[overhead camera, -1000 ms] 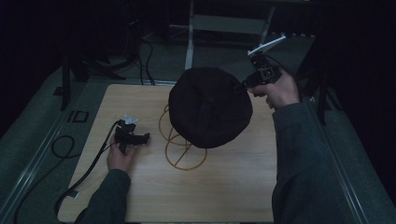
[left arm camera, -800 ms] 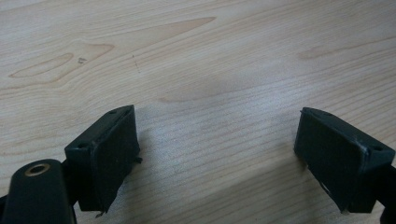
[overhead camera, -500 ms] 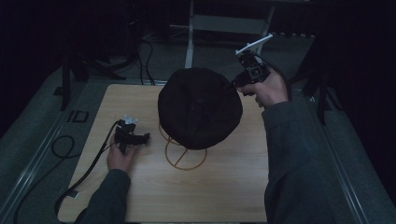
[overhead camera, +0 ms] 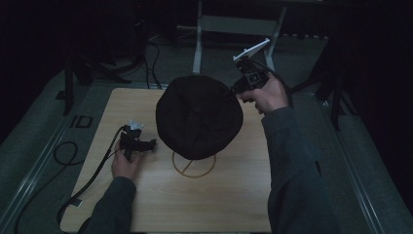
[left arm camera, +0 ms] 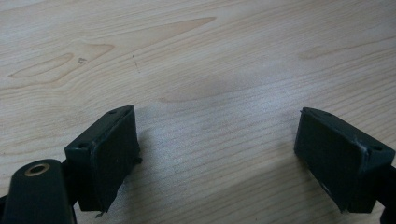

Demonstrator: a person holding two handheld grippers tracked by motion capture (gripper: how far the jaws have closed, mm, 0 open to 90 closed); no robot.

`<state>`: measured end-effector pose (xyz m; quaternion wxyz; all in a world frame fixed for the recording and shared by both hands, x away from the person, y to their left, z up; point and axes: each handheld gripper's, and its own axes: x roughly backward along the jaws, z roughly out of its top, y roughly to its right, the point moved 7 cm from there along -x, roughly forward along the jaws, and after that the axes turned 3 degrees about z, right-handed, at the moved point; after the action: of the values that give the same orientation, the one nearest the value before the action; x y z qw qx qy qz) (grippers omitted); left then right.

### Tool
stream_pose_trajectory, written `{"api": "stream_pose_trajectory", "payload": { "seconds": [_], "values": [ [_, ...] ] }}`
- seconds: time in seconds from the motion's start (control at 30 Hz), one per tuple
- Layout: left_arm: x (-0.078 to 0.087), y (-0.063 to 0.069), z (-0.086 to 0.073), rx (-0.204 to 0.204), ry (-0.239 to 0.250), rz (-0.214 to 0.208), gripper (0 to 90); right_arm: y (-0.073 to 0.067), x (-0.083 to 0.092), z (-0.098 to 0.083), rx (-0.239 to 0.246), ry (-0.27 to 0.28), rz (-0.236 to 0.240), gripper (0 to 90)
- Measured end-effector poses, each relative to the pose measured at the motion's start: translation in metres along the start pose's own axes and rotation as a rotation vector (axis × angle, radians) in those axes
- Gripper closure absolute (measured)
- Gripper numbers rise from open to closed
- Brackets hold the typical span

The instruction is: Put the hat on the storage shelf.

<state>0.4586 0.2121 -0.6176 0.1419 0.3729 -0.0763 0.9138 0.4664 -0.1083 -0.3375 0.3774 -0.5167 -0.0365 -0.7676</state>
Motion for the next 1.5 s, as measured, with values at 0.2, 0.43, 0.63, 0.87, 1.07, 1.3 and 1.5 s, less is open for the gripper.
{"api": "stream_pose_trajectory", "payload": {
  "seconds": [0.2, 0.43, 0.63, 0.87, 1.07, 1.3, 1.5],
  "values": [
    [0.000, 0.000, 0.000, -0.001, 0.000, 0.000, 13.2, -0.003, -0.011, 0.000, 0.001, -0.016, 0.001, 78.0],
    [0.000, 0.000, 0.000, 0.002, 0.000, -0.001, 13.1, -0.004, -0.022, 0.001, 0.000, -0.031, -0.013, 77.9],
    [0.000, 0.000, 0.000, 0.001, 0.000, -0.002, 13.2, -0.003, -0.027, 0.001, -0.004, -0.040, -0.029, 77.4],
    [0.000, 0.000, 0.000, 0.003, 0.001, -0.002, 13.2, -0.002, -0.035, 0.001, -0.001, -0.055, -0.042, 76.9],
    [0.000, 0.000, 0.000, 0.003, 0.001, -0.002, 13.2, 0.002, -0.041, -0.002, -0.009, -0.062, -0.044, 76.7],
    [0.000, 0.000, 0.000, 0.004, 0.001, -0.002, 13.2, 0.000, -0.047, -0.002, -0.002, -0.069, -0.051, 75.7],
    [0.000, 0.000, 0.000, 0.003, 0.001, -0.001, 13.2, -0.002, -0.048, -0.003, 0.007, -0.071, -0.053, 73.9]
  ]
}}
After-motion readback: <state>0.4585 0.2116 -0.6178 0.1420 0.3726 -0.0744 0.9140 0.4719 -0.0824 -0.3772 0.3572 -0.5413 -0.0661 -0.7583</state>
